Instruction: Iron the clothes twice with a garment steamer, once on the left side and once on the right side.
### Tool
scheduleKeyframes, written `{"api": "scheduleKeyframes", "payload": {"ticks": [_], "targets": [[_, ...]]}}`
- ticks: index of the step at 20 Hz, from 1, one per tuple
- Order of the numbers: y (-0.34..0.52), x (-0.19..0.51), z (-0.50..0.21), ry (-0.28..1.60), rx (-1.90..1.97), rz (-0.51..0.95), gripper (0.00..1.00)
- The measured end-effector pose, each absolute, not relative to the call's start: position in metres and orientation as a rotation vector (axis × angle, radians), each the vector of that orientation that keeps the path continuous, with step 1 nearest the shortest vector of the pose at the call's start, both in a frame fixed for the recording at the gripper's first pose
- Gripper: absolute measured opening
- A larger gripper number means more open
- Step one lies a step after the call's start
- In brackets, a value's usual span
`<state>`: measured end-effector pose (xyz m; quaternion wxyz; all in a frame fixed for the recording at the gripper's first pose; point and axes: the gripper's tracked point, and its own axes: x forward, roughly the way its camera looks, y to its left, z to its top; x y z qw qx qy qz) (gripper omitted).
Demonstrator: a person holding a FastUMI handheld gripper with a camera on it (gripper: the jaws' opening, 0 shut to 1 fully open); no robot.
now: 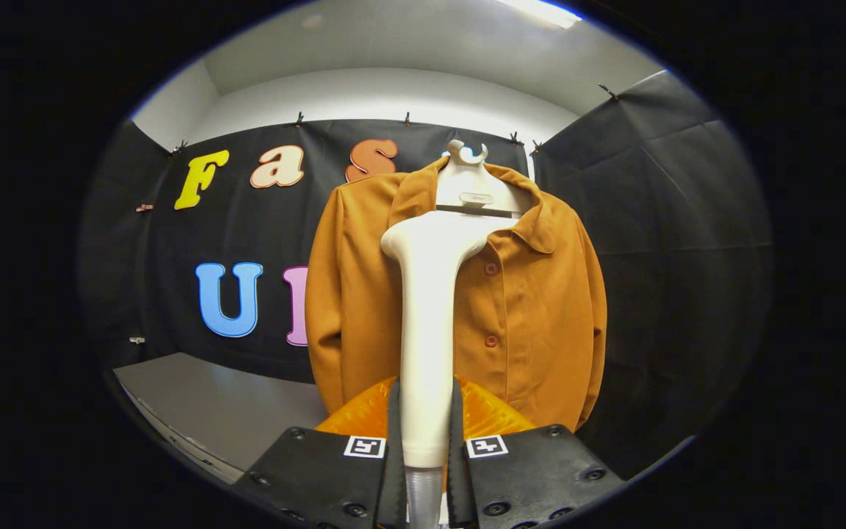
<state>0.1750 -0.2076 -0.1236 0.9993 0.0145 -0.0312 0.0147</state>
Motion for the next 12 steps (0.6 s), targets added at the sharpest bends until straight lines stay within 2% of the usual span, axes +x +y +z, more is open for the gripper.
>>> {"api": "scheduleKeyframes", "payload": {"ticks": [12], "targets": [[-0.198,0.165,-0.212,0.109,0.052,0.039,0.25]]}}
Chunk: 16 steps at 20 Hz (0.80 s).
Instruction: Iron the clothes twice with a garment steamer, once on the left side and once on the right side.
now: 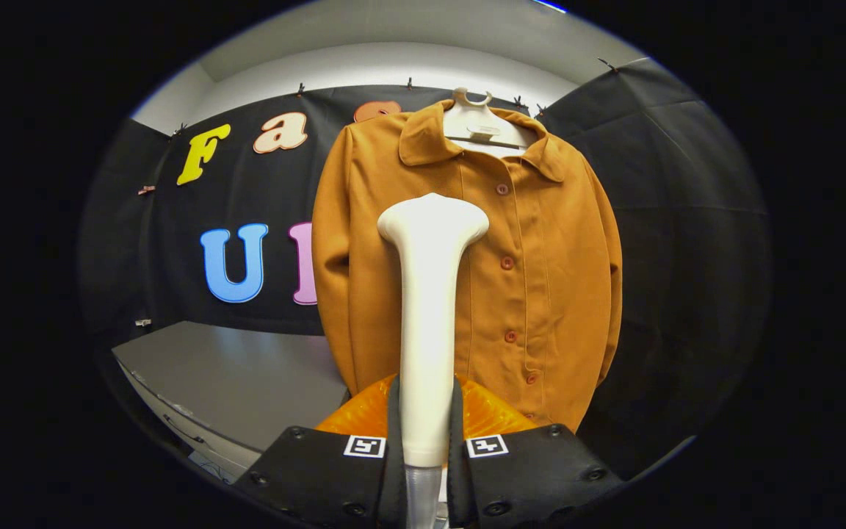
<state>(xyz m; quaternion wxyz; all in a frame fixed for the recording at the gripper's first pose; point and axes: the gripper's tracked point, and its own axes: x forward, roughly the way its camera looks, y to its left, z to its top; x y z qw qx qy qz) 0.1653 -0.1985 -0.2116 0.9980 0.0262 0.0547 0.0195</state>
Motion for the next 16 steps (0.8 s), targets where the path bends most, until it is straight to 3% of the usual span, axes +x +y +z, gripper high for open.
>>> {"api": "scheduleKeyframes", "payload": {"ticks": [16], "targets": [[-0.205,0.111,-0.348,0.427,0.058,-0.002,0.26]]}}
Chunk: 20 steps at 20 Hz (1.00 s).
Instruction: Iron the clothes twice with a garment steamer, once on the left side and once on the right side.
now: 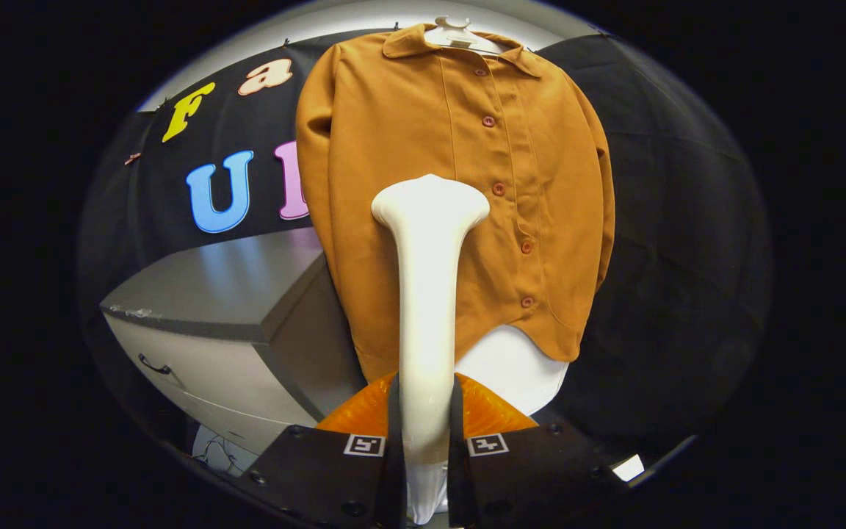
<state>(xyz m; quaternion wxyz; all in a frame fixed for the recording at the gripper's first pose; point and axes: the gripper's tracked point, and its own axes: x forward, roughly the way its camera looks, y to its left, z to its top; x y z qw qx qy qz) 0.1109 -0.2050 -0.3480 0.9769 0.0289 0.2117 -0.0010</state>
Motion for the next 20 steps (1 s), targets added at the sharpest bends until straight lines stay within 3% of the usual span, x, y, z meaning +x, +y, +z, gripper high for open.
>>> {"api": "scheduleKeyframes", "payload": {"ticks": [10,20], "targets": [[-0.203,0.055,-0.367,0.489,0.062,-0.021,0.25],[-0.212,0.057,-0.225,0.226,0.08,-0.026,0.25]]}}
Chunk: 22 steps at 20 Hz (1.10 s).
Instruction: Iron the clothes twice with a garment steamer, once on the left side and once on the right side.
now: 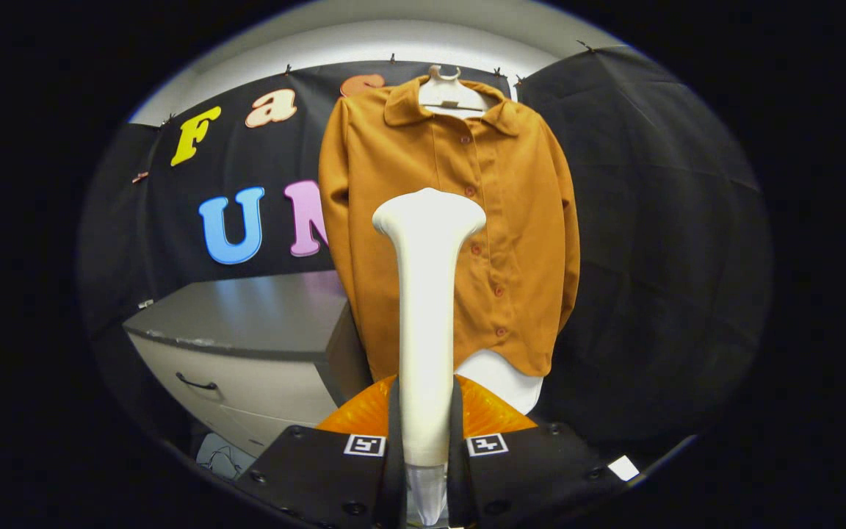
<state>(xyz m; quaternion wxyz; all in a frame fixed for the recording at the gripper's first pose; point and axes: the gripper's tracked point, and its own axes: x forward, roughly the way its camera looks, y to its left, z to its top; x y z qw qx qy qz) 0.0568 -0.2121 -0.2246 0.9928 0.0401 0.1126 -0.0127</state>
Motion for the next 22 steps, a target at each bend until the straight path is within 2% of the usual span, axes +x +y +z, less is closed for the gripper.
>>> {"api": "scheduleKeyframes", "payload": {"ticks": [6,12,17,22], "targets": [[-0.233,0.066,-0.104,-0.005,0.074,-0.041,0.25],[-0.257,0.074,-0.03,-0.141,0.057,-0.055,0.25],[-0.277,0.098,-0.016,-0.186,0.058,-0.063,0.25],[-0.294,0.129,-0.044,-0.161,0.052,-0.057,0.25]]}}
